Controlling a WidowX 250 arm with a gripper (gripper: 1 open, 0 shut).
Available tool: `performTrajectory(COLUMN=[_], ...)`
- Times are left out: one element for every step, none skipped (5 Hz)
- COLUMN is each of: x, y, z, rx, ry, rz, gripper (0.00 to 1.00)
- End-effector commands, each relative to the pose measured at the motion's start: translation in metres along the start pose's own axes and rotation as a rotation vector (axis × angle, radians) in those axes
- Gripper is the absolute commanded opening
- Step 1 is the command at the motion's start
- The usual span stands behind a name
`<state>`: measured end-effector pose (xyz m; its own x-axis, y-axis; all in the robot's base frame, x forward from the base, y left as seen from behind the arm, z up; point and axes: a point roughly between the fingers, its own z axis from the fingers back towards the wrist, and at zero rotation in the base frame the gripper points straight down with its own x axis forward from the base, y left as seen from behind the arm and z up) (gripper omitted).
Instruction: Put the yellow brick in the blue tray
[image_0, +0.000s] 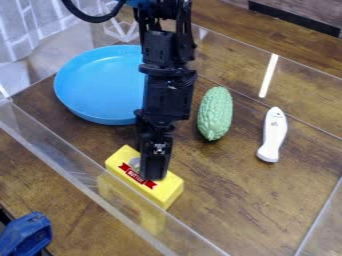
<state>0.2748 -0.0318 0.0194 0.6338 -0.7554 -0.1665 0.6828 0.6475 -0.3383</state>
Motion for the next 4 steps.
performTrajectory(x=[-0.0133, -0.0151, -0.0170, -0.0188], y=[0.0006, 0.0011, 0.0014, 0.0014], z=[-0.0123, -0.0133, -0.0140, -0.0147], rx=[-0.048, -0.053, -0.057, -0.062], ry=[0.073, 0.084, 0.094, 0.104], rz=[0.071, 0.078, 0.085, 0.092], gripper=[1.00, 1.00, 1.00, 1.00])
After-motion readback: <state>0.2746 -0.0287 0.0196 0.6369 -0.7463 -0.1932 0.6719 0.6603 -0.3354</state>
